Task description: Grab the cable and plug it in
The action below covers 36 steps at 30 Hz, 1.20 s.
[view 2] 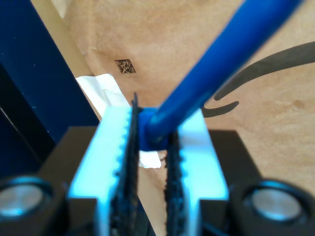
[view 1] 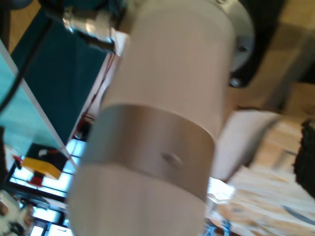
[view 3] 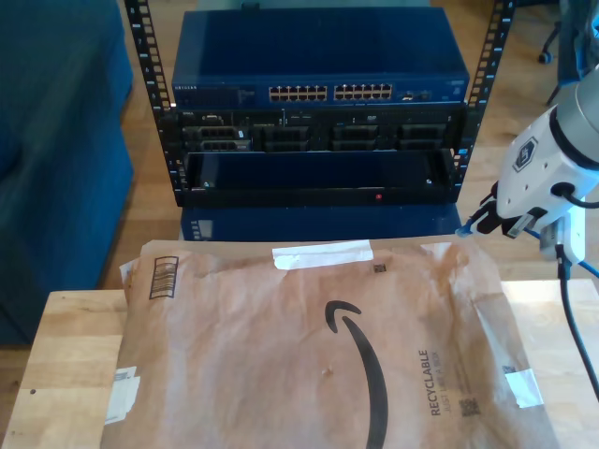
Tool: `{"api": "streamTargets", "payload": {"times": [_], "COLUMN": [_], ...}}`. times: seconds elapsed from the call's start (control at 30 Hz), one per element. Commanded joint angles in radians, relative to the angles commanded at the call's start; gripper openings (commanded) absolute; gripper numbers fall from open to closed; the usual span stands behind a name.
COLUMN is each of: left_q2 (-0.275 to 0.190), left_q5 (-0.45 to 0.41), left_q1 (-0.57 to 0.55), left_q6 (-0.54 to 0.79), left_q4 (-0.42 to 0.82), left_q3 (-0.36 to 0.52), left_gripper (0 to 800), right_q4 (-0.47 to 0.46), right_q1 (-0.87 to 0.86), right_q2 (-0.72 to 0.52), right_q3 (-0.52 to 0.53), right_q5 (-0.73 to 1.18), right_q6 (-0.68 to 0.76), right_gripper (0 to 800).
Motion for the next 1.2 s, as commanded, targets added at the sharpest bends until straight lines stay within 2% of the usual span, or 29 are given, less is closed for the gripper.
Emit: {"api": "streamTargets", "payload": {"times": [0.13, 0.27, 0.4, 0.47, 0.7, 0.83, 0.93, 0.97, 1.1, 1.2], "left_q2": [-0.031, -0.049, -0.137, -0.158, -0.164, -0.167, -0.166, -0.167, -0.153, -0.149], "left_q5": [-0.137, -0.193, -0.256, -0.259, -0.265, -0.382, -0.582, -0.623, -0.631, -0.629], "left_q1": [0.068, 0.118, 0.130, 0.132, 0.170, 0.199, 0.207, 0.213, 0.281, 0.281], "left_q6": [0.038, 0.071, 0.077, 0.087, 0.123, 0.126, 0.130, 0.147, 0.215, 0.215], "left_q4": [0.011, 0.008, 0.005, 0.003, 0.006, 0.008, 0.009, 0.006, 0.002, 0.002], "left_q3": [0.081, 0.107, 0.178, 0.199, 0.250, 0.304, 0.419, 0.423, 0.425, 0.423], "left_gripper": [798, 798, 798, 798, 798, 798, 799, 799, 800, 800], "right_q4": [-0.003, -0.003, -0.003, -0.005, -0.008, -0.009, -0.002, 0.000, 0.000, 0.002], "right_q1": [0.006, 0.006, 0.006, 0.006, 0.003, 0.005, 0.008, 0.017, 0.060, 0.060], "right_q2": [-0.008, -0.035, -0.064, -0.078, -0.133, -0.176, -0.180, -0.178, -0.169, -0.170], "right_q3": [0.023, 0.058, 0.089, 0.097, 0.135, 0.166, 0.166, 0.166, 0.166, 0.178], "right_q5": [0.000, -0.002, -0.002, 0.000, 0.003, -0.005, -0.040, -0.068, -0.152, -0.183], "right_q6": [0.000, 0.002, 0.000, 0.000, -0.002, -0.002, -0.002, 0.000, 0.002, 0.003], "right_gripper": [1, 1, 1, 1, 1, 1, 1, 0, 0, 0]}}
